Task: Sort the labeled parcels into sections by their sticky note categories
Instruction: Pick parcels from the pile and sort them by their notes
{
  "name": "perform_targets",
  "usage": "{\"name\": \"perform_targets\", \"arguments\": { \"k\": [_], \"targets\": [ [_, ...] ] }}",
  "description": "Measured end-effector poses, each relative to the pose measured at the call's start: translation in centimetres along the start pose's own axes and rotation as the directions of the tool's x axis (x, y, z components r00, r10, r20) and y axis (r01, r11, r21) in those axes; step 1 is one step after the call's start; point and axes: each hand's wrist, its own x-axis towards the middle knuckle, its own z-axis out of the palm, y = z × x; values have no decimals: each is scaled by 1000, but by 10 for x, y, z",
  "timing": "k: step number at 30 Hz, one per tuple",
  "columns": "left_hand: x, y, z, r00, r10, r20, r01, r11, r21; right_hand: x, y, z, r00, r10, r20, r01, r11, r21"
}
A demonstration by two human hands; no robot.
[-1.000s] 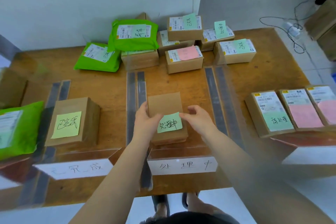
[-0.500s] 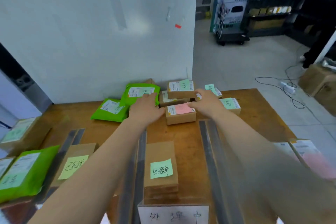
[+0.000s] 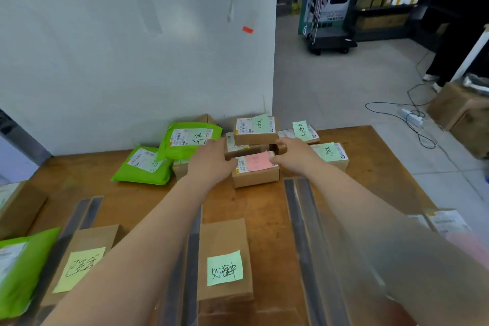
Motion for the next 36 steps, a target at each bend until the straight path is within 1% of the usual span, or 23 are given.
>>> {"name": "perform_targets", "arguments": {
  "k": [5, 8, 13, 16, 18, 20, 22, 25, 28, 31, 34, 36],
  "targets": [
    [45, -17, 39, 996, -11, 88, 18, 997, -78, 51, 9, 28, 995, 81, 59, -79, 996, -41],
    [69, -29, 67, 990, -34, 135, 53, 988, -145, 87, 16, 50, 987, 137, 83, -132, 989, -59],
    [99, -42, 107, 974, -88, 207, 124, 978, -167, 132, 33, 88, 967, 250, 52, -247, 967, -61],
    [111, -47, 129, 962, -118, 245, 170, 963, -207, 148, 45, 106, 945, 323, 56, -320, 946, -57],
    [114, -50, 141, 947, -156, 282, 230, 939, -256, 156, 50, 115, 928, 367, 71, -367, 930, -9],
    [115, -52, 149, 925, -190, 328, 297, 901, -316, 160, 54, 119, 909, 409, 76, -415, 907, 79],
    [113, -53, 154, 914, -195, 356, 330, 869, -370, 161, 57, 121, 896, 436, 78, -443, 885, 143],
    [108, -53, 152, 924, -207, 321, 338, 834, -435, 157, 58, 119, 895, 442, 63, -444, 865, 235],
    [101, -48, 140, 951, -204, 234, 299, 805, -513, 149, 54, 110, 904, 426, 43, -415, 845, 337],
    [91, -36, 112, 974, -187, 127, 226, 762, -607, 136, 46, 91, 937, 349, 0, -312, 838, 447],
    [88, -19, 78, 985, -172, 23, 141, 712, -688, 122, 34, 60, 963, 267, -35, -194, 778, 598],
    [90, -8, 58, 987, -155, -37, 79, 678, -731, 112, 26, 36, 975, 216, -50, -139, 772, 620]
  ]
}}
